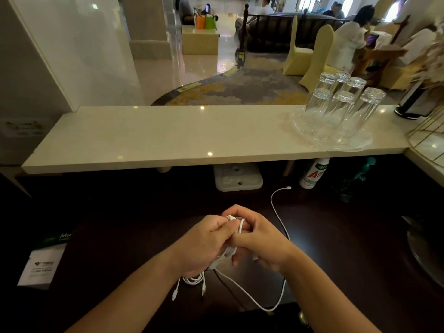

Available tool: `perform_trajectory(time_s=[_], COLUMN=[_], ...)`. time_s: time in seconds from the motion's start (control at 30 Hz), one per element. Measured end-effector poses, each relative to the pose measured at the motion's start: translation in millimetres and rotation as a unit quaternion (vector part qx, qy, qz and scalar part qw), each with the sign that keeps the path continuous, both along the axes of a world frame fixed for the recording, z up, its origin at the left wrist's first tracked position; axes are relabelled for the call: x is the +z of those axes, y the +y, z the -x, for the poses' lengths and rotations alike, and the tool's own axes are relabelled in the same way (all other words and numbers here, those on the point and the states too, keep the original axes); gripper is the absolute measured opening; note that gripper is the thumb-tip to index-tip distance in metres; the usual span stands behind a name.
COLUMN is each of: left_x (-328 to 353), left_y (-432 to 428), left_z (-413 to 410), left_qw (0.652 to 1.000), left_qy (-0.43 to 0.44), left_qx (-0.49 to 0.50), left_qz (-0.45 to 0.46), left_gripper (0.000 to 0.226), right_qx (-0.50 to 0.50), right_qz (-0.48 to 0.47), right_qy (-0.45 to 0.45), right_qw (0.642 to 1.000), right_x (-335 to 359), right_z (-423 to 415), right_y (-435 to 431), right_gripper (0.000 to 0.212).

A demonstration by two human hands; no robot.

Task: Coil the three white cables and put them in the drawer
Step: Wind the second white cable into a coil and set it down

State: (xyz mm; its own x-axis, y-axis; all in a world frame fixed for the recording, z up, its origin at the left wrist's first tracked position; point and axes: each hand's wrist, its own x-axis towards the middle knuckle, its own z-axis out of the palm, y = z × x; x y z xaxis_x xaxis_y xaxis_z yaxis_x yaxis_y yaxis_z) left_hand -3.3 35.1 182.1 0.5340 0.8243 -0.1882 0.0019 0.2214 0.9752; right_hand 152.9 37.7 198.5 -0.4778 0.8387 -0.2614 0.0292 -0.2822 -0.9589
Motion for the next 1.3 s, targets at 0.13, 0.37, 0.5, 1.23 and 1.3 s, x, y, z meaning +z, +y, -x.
perform_trajectory(time_s=[0.13, 0.37, 0.5, 1.23, 1.3], left_x=[-7.6, -3.3, -3.7, -18.0, -20.4], left_y=[-2.2, 4.3, 9.6, 2.1, 1.6], left_z=[-2.2, 18.2, 25.6, 28.4, 27.6], left_qw=[0.997, 0.989, 0.979, 0.967, 0.966], left_qy=[0.005, -0.068, -0.102, -0.117, -0.126], left_qx=[0.062, -0.093, -0.127, -0.105, -0.080], left_qz=[-0.042, 0.092, 0.126, 0.201, 0.212], left_gripper=[0.042, 0.039, 0.038, 0.037, 0.039], right_qx=[0.012, 0.027, 0.017, 0.104, 0.094], right_qz=[-0.029, -0.005, 0.031, 0.133, 0.147], right_qy=[-0.003, 0.015, 0.024, 0.133, 0.140], right_qw=[0.999, 1.000, 0.999, 0.977, 0.975], right_x=[-11.6, -26.9, -33.1, -57.6, -61.4], right_z=[1.3, 1.8, 4.7, -6.2, -4.7], right_y=[4.1, 5.3, 3.7, 4.6, 4.2], right_gripper=[0.032, 0.030, 0.030, 0.026, 0.020])
